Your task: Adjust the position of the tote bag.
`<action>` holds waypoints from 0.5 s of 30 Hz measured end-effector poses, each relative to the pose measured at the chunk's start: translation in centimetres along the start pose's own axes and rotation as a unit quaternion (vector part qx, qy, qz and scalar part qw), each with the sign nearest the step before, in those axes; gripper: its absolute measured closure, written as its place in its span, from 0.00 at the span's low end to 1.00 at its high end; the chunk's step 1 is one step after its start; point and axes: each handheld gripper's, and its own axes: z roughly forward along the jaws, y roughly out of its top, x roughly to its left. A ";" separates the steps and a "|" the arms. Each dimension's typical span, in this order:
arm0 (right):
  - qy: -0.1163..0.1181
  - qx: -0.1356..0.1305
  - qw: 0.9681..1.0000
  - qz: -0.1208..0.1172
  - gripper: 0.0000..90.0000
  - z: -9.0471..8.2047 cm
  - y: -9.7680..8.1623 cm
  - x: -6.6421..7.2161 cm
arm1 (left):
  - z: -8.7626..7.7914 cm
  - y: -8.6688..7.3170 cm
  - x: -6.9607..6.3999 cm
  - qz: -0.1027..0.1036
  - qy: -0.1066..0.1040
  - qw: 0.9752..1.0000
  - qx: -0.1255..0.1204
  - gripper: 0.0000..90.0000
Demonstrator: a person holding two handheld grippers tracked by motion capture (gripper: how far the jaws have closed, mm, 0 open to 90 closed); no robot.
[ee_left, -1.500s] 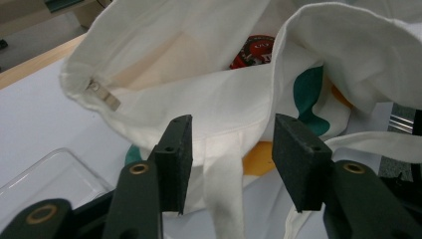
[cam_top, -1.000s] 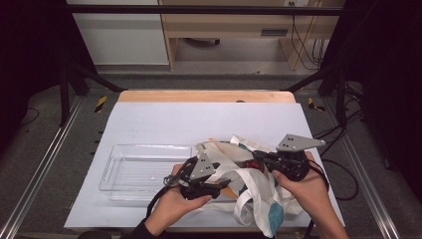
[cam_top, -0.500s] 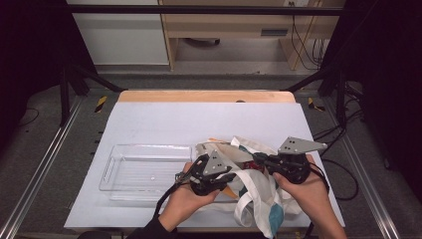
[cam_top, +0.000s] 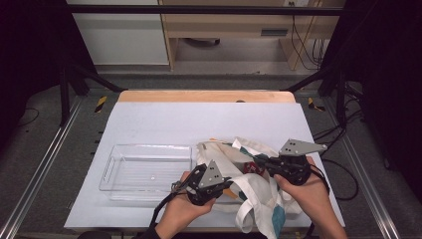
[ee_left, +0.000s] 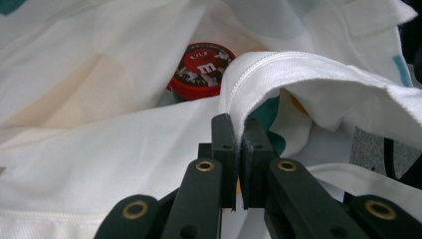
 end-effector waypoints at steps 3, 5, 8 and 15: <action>-0.003 0.001 1.000 0.001 0.96 0.0 -0.1 -0.3 | -0.2 -0.4 -0.1 0.001 -0.001 1.000 0.000 0.97; -0.006 0.002 1.000 0.000 0.96 -0.1 -0.1 -0.4 | -0.2 -0.7 -0.2 -0.002 0.000 1.000 -0.003 0.97; -0.010 0.010 1.000 -0.001 0.96 0.0 -0.3 -0.6 | -0.2 -1.3 -0.2 -0.004 -0.005 1.000 -0.010 0.97; -0.015 0.009 1.000 0.008 0.95 -0.1 -0.7 -1.4 | -0.2 -2.1 -0.2 -0.010 -0.008 1.000 -0.016 0.97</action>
